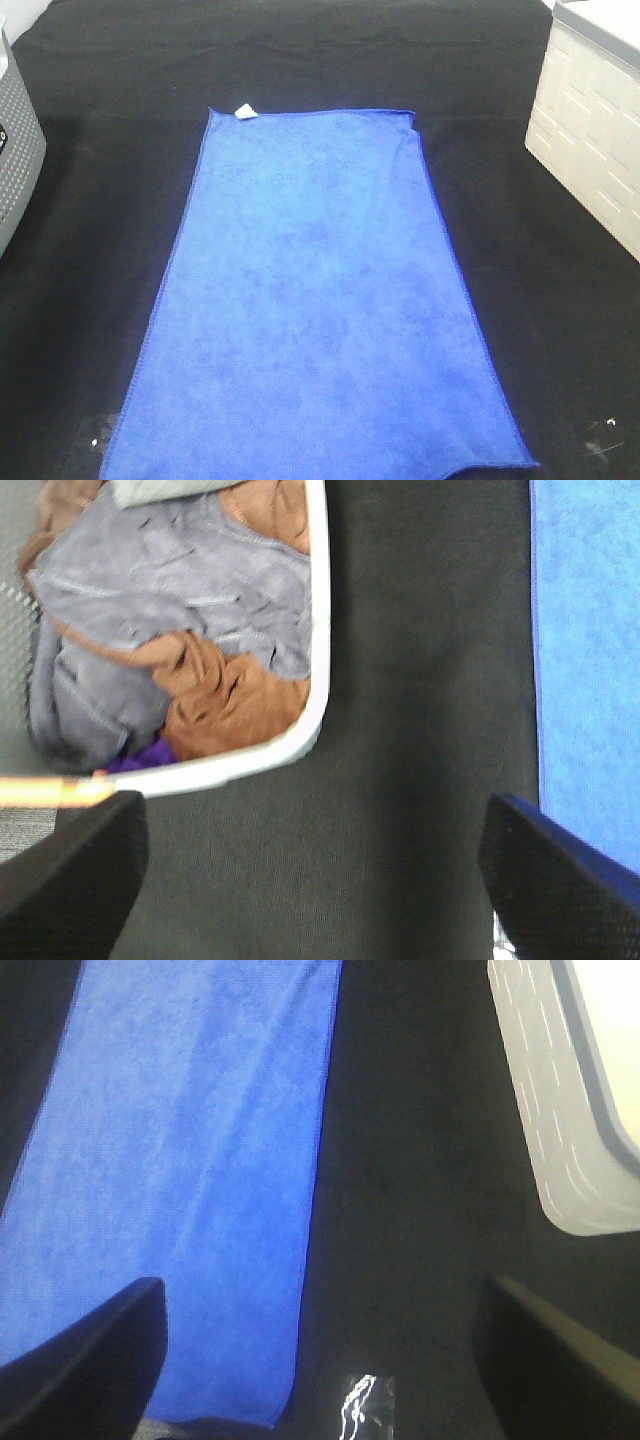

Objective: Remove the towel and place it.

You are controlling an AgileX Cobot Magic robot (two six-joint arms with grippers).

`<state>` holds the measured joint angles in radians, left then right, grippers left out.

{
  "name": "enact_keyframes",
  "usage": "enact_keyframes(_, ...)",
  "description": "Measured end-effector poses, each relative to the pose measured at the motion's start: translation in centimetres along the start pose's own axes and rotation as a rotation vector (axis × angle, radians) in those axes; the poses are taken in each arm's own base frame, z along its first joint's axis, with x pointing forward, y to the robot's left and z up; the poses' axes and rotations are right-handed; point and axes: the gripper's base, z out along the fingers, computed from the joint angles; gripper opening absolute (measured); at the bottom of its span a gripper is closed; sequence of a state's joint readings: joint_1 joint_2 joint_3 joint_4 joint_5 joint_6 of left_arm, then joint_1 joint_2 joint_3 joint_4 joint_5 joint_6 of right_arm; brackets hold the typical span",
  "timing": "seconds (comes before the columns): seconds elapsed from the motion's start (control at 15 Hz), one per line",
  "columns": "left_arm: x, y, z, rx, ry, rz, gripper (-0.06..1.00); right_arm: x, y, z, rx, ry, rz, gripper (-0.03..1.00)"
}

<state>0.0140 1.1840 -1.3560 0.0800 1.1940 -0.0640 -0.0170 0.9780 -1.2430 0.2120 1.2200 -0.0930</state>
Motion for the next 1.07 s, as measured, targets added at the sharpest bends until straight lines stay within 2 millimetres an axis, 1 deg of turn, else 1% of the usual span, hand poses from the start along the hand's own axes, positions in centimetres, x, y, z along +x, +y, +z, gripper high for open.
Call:
enact_keyframes(0.07,2.1,0.2,-1.2,0.002,-0.029,-0.007,0.83,1.9,0.3,-1.2,0.002,-0.027,-0.006,0.80)
enact_keyframes(0.13,3.6,0.3,-2.1,-0.002,-0.057,-0.007,0.83,4.1,0.5,-2.4,0.008,-0.064,-0.014,0.79)
enact_keyframes(0.27,7.2,0.8,-3.7,-0.022,-0.138,0.000,0.83,7.7,0.8,-3.4,0.009,-0.102,-0.021,0.79)
enact_keyframes(0.33,9.6,1.1,-4.9,-0.043,-0.213,0.006,0.83,9.5,0.9,-3.8,0.009,-0.124,-0.025,0.79)
enact_keyframes(0.4,11.0,1.3,-5.4,-0.055,-0.249,0.010,0.83,11.8,0.9,-3.6,0.009,-0.137,-0.027,0.79)
enact_keyframes(0.6,15.5,1.5,-5.3,-0.063,-0.296,0.010,0.83,15.6,0.5,-2.0,0.023,-0.116,-0.034,0.79)
enact_keyframes(0.67,16.9,1.6,-4.8,-0.063,-0.300,0.011,0.83,16.6,0.4,-1.5,0.026,-0.109,-0.041,0.79)
enact_keyframes(0.73,18.7,1.5,-4.1,-0.061,-0.317,0.011,0.83,18.1,0.3,-0.9,0.027,-0.108,-0.052,0.79)
enact_keyframes(0.93,22.0,1.5,-3.1,-0.056,-0.357,0.006,0.83,20.2,0.2,-0.3,0.030,-0.152,-0.064,0.79)
enact_keyframes(1.07,23.4,1.4,-2.7,-0.031,-0.386,-0.005,0.83,21.5,0.2,0.0,0.033,-0.199,-0.069,0.79)
